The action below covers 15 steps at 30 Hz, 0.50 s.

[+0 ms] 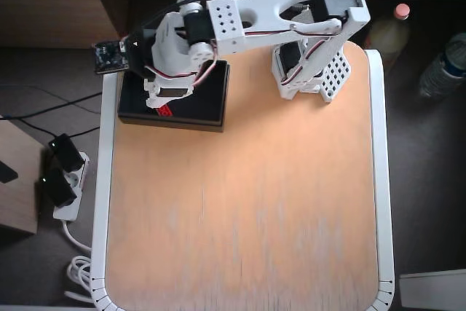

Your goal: Grasp a lego block and put it in the bin.

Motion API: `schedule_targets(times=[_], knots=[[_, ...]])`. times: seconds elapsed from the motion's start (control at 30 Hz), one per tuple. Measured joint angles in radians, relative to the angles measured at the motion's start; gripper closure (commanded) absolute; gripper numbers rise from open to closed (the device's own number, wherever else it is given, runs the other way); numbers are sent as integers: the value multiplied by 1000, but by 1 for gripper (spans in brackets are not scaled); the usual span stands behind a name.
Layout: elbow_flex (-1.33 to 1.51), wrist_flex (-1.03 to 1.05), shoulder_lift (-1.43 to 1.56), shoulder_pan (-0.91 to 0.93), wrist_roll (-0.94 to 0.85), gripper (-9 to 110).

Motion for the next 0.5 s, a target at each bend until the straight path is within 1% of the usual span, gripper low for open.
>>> schedule_targets(times=[0.27,0.5], knots=[[0,0,150,-161,-12,101],[0,0,241,-341,-12,101]])
